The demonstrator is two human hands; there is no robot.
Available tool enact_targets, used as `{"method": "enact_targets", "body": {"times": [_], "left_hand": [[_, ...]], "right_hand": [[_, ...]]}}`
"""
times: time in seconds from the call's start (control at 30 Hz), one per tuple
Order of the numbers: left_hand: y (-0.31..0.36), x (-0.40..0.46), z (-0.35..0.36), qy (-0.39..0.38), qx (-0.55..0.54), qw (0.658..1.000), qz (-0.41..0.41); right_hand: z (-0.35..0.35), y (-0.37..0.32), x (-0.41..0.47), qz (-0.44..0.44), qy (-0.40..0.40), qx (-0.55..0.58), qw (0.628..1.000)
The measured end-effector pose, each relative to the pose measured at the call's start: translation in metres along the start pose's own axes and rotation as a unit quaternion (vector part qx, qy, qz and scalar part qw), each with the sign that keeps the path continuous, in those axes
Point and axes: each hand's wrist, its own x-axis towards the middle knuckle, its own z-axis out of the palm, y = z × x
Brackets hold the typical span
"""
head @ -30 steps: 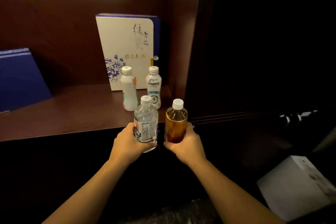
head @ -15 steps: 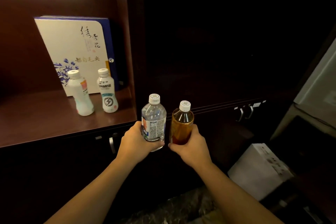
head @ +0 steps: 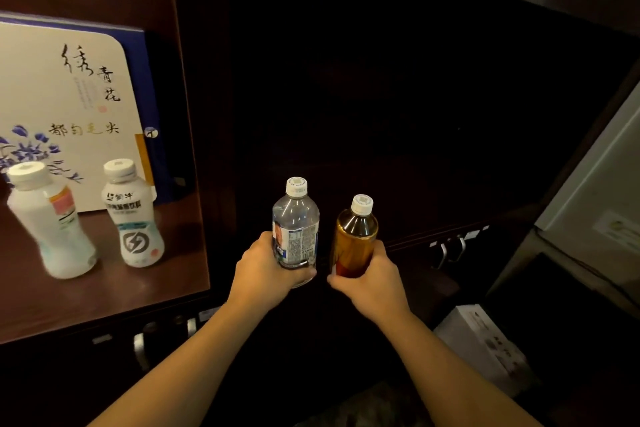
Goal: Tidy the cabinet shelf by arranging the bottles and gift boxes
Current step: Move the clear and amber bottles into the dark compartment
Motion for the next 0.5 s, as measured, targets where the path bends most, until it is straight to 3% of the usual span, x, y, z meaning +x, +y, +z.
{"method": "enact_targets", "body": {"times": [0.5], "left_hand": [[-0.036,0.069,0.027,0.045,-0.003,0.998,-0.051]], "right_hand": [[0.036,0.007,0.099,0.000,-0.030,-0.001,1.000]]}}
